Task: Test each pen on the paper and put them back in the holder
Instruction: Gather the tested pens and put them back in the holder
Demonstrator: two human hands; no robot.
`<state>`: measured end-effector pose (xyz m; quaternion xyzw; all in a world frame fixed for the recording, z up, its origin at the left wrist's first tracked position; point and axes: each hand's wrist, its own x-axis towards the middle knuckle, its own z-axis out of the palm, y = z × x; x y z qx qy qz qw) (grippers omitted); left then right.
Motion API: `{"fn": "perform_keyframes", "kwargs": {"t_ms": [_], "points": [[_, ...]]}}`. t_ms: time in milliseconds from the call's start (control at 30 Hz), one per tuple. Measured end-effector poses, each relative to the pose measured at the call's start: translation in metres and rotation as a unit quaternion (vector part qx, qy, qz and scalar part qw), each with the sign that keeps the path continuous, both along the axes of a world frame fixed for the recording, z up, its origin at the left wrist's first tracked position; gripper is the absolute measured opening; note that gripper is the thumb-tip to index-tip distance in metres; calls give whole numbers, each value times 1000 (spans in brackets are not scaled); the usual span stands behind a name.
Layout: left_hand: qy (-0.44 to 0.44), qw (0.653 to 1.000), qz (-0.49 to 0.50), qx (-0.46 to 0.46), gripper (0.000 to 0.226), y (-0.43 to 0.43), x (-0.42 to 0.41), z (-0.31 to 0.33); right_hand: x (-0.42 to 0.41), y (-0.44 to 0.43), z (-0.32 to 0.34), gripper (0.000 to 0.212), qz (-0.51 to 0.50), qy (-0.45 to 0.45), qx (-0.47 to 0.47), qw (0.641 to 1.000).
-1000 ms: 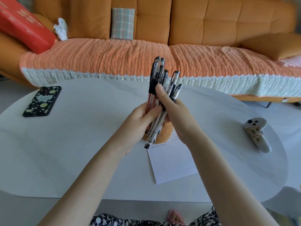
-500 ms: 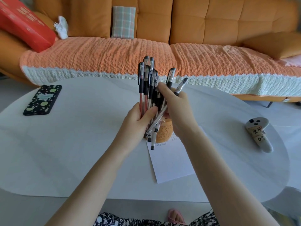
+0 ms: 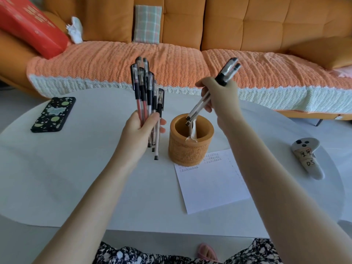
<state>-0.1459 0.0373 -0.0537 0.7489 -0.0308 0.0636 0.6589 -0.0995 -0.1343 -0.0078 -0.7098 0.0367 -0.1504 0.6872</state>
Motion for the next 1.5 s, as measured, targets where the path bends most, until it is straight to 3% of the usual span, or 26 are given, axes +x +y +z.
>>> {"fn": "perform_keyframes", "kwargs": {"t_ms": [100,267,433,567,633,733,800,933,1033,1200,1333,1500], "points": [[11,1000,-3,-3,18,0,0,-2,11,12,-11,19,7,31,-142,989],[16,999,-30,-17,21,-7,-3,-3,19,20,-36,17,63,74,-321,942],[30,998,-44,-35,20,-8,-4,-6,14,18,-30,28,53,41,-389,919],[50,996,-61,-51,21,-6,-3,-8,-1,15,-20,31,-28,-40,-318,947],[55,994,-77,-60,22,-7,-4,-8,-14,16,-14,37,35,-10,-267,963],[49,991,-106,-71,21,-11,-5,-5,-32,19,-10,40,180,67,-215,958],[43,989,-119,-80,22,-13,-5,-4,-34,20,-12,32,206,69,-179,960],[53,985,-126,-104,29,-15,-5,-3,-29,16,-17,29,181,67,-109,975],[53,985,-129,-100,32,-16,-4,-3,-29,15,-21,29,171,70,-109,977],[52,991,-87,-85,20,-9,-2,-6,-21,6,-10,19,113,9,-29,993],[70,990,-68,-103,14,4,-2,-10,-6,-10,3,19,14,-77,-111,991],[71,988,-88,-104,15,3,-7,-9,2,-1,-13,17,20,-15,-293,956]]}}
